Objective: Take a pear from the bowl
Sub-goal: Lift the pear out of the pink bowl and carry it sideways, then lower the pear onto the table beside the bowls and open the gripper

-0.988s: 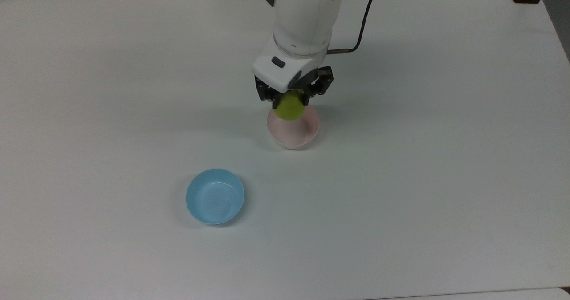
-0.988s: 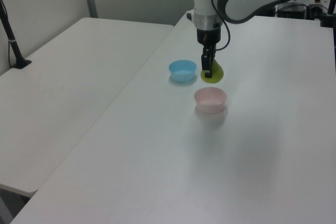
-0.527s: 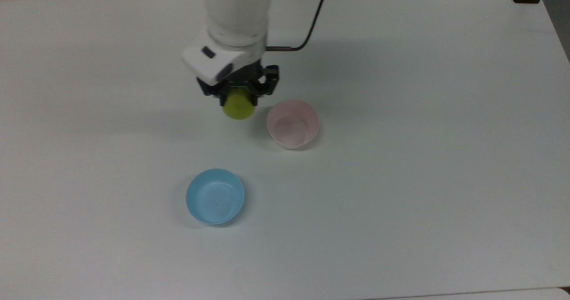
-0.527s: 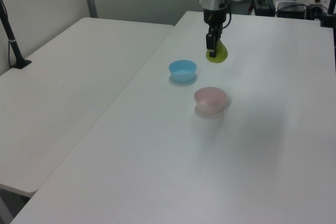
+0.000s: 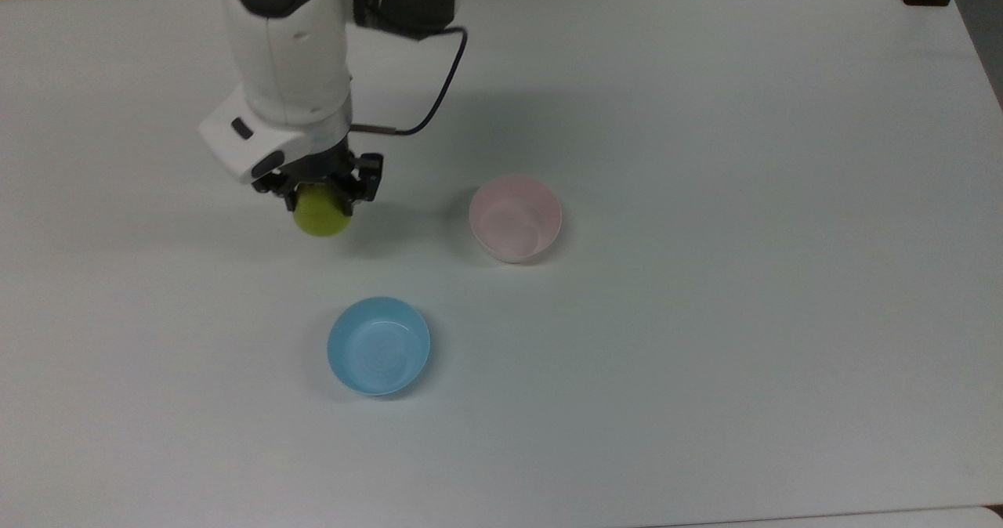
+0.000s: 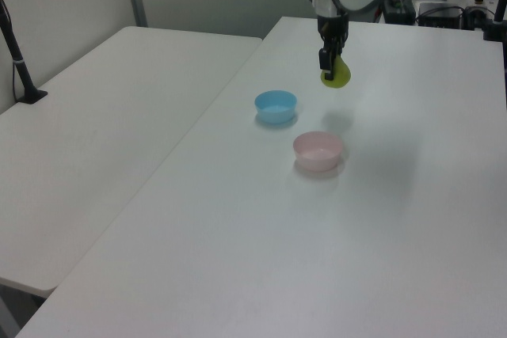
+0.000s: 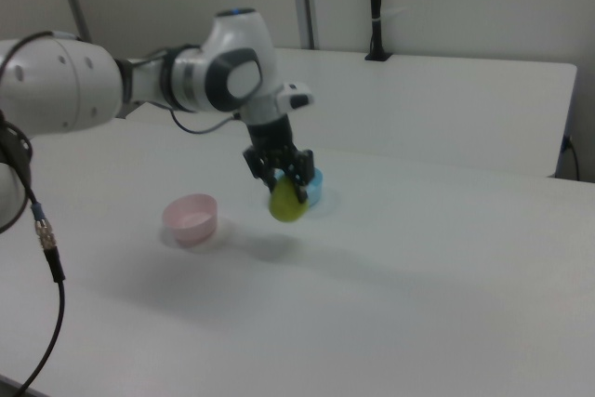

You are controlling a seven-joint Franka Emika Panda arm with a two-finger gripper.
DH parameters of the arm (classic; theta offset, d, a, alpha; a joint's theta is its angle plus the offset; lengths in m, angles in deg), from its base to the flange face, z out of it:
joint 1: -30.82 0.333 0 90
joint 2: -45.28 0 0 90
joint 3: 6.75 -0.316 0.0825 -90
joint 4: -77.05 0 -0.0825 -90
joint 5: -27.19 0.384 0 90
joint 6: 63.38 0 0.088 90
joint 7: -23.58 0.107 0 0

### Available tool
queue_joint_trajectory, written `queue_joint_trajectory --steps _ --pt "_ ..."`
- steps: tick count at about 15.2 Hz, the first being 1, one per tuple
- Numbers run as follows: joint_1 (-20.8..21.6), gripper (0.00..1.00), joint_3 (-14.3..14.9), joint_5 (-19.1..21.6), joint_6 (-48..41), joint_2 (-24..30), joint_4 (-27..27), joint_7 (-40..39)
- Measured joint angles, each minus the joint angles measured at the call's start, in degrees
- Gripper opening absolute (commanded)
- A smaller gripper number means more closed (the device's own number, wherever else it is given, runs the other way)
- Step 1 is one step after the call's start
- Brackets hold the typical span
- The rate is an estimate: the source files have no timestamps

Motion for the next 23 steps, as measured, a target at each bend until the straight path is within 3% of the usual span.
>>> queue_joint_trajectory --steps 3,6,8,10,11,17,23 --pt "-1.94 0.44 0.01 -0.61 3.04 -2.89 -0.33 -0.01" --pt "-2.59 0.52 0.01 -1.14 4.15 -4.65 -0.56 -0.02" --pt "-2.61 0.68 0.00 -1.80 4.21 -5.42 -0.71 -0.02" --pt "-2.68 0.94 0.01 -1.99 4.27 -5.63 -1.21 -0.02" --pt "-2.69 1.00 0.01 -2.02 4.27 -5.63 -1.43 -0.02" --pt "-2.65 1.00 0.00 -2.03 4.02 -4.41 -1.40 0.01" --pt "0.50 1.00 -0.80 -2.03 -4.75 3.84 -1.19 0.04"
